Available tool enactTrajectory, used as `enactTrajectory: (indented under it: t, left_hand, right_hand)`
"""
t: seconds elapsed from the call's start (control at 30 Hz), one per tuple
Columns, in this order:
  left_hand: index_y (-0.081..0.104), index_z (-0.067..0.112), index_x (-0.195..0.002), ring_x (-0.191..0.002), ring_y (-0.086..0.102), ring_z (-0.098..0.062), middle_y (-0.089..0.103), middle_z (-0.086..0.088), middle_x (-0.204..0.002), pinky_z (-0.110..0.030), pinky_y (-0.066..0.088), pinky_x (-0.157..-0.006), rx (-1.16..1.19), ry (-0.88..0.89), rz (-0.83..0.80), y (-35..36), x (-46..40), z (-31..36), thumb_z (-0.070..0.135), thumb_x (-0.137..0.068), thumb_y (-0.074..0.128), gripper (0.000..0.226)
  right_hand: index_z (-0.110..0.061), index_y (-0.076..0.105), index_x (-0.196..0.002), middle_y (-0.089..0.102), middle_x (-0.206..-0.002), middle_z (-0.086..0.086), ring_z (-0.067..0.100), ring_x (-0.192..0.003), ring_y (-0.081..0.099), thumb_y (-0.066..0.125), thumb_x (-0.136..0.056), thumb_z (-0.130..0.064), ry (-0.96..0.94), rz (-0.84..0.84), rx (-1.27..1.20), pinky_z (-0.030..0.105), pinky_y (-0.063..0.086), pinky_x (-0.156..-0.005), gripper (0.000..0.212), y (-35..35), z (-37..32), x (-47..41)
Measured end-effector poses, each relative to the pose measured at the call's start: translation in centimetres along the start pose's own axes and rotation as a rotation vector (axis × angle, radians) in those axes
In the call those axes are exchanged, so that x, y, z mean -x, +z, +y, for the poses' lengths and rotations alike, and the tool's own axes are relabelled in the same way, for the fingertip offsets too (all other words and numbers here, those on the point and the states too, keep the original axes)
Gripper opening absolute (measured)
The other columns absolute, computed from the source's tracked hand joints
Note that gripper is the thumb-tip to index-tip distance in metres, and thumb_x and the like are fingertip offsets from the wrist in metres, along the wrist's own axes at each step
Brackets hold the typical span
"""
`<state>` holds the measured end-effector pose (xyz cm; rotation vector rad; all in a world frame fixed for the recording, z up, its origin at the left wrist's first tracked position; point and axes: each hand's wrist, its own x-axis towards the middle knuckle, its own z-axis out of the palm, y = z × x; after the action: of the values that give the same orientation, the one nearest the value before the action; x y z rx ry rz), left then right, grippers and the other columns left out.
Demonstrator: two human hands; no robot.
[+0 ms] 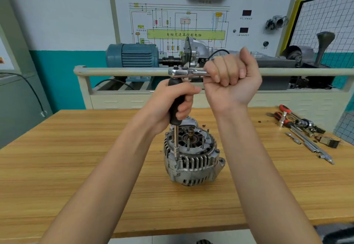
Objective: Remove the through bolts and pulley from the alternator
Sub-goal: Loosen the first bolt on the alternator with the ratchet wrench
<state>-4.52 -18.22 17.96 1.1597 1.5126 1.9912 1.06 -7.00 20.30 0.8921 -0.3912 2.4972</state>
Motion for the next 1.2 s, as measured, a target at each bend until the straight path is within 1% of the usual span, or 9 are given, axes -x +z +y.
enactTrajectory:
  t: [0.13, 0.27, 0.37, 0.5, 0.7, 0.87, 0.97, 1.07, 1.2]
  left_hand:
    - [0.039, 0.020, -0.044, -0.028, 0.020, -0.006, 0.027, 0.007, -0.035, -0.015, 0.016, -0.034, 0.060, -0.063, -0.057, 0.6, -0.4, -0.1, 0.013, -0.081, 0.056, 0.042]
    - [0.032, 0.019, -0.048, -0.030, 0.016, -0.008, 0.024, 0.007, -0.037, -0.014, 0.015, -0.035, -0.030, -0.023, 0.229, 1.4, -0.9, -0.4, 0.005, -0.088, 0.054, 0.048]
    - [0.029, 0.019, -0.053, -0.033, 0.018, -0.010, 0.025, 0.006, -0.040, -0.015, 0.017, -0.038, -0.100, 0.064, 0.499, 2.4, -1.0, -0.9, 0.002, -0.085, 0.056, 0.044]
    - [0.027, 0.021, -0.051, -0.052, 0.019, -0.019, 0.024, -0.003, -0.051, -0.030, 0.017, -0.048, -0.167, 0.193, 0.677, 3.6, -0.9, -1.3, 0.001, -0.079, 0.060, 0.048]
    - [0.031, 0.020, -0.056, -0.048, 0.018, -0.016, 0.024, -0.001, -0.051, -0.028, 0.017, -0.047, -0.140, 0.168, 0.592, 2.6, -0.5, -1.4, 0.000, -0.076, 0.061, 0.042]
    - [0.045, 0.016, -0.047, -0.032, 0.025, -0.011, 0.033, 0.003, -0.039, -0.017, 0.023, -0.037, -0.033, 0.025, 0.126, 0.5, -0.1, -0.4, 0.010, -0.078, 0.062, 0.036]
    - [0.043, 0.020, -0.042, -0.028, 0.022, -0.007, 0.029, 0.006, -0.034, -0.016, 0.019, -0.034, 0.038, -0.053, -0.057, 0.3, -0.3, -0.1, 0.016, -0.076, 0.058, 0.037]
    - [0.038, 0.021, -0.040, -0.027, 0.018, -0.006, 0.024, 0.008, -0.033, -0.014, 0.014, -0.034, 0.060, -0.077, 0.021, 0.6, -0.7, -0.2, 0.015, -0.078, 0.057, 0.044]
    - [0.032, 0.020, -0.048, -0.033, 0.016, -0.010, 0.024, 0.006, -0.039, -0.016, 0.016, -0.038, -0.071, 0.031, 0.423, 1.9, -1.1, -0.9, 0.003, -0.084, 0.056, 0.047]
  right_hand:
    - [-0.014, 0.034, -0.035, 0.024, -0.030, -0.003, 0.010, -0.033, 0.013, 0.043, -0.083, -0.014, 0.022, 0.060, -0.136, 0.022, 0.022, -0.038, 0.048, -1.0, -0.6, -0.8]
    - [-0.017, 0.035, -0.036, 0.025, -0.032, -0.004, 0.010, -0.032, 0.022, 0.041, -0.084, -0.013, -0.115, 0.049, 0.079, 0.021, 0.024, -0.040, 0.049, -0.2, -0.2, 0.3]
    - [-0.018, 0.033, -0.038, 0.026, -0.034, -0.004, 0.013, -0.036, 0.018, 0.039, -0.089, -0.007, -0.263, -0.094, 0.309, 0.026, 0.022, -0.043, 0.052, 0.8, 0.9, 1.8]
    - [-0.016, 0.027, -0.049, 0.025, -0.039, 0.001, 0.009, -0.038, 0.025, 0.046, -0.082, -0.002, -0.529, -0.242, 0.576, 0.028, 0.019, -0.046, 0.041, 1.6, 2.9, 3.6]
    - [-0.020, 0.026, -0.042, 0.029, -0.034, -0.005, 0.009, -0.035, 0.019, 0.037, -0.085, -0.003, -0.363, -0.198, 0.432, 0.025, 0.019, -0.044, 0.047, 1.4, 1.8, 2.3]
    - [-0.016, 0.034, -0.035, 0.025, -0.031, -0.004, 0.010, -0.033, 0.016, 0.042, -0.082, -0.014, -0.029, -0.003, 0.067, 0.020, 0.022, -0.040, 0.048, 0.1, -0.2, 0.1]
    - [-0.015, 0.033, -0.035, 0.024, -0.030, -0.003, 0.010, -0.035, 0.011, 0.042, -0.082, -0.014, 0.015, 0.047, -0.079, 0.019, 0.020, -0.040, 0.048, -0.4, -0.7, -0.5]
    - [-0.017, 0.034, -0.035, 0.024, -0.031, -0.004, 0.010, -0.030, 0.021, 0.042, -0.083, -0.014, -0.060, 0.039, 0.030, 0.020, 0.023, -0.039, 0.048, -0.2, -0.5, 0.0]
    - [-0.019, 0.035, -0.037, 0.025, -0.034, -0.006, 0.012, -0.036, 0.016, 0.038, -0.089, -0.008, -0.241, -0.085, 0.302, 0.023, 0.023, -0.043, 0.054, 0.8, 0.8, 1.3]
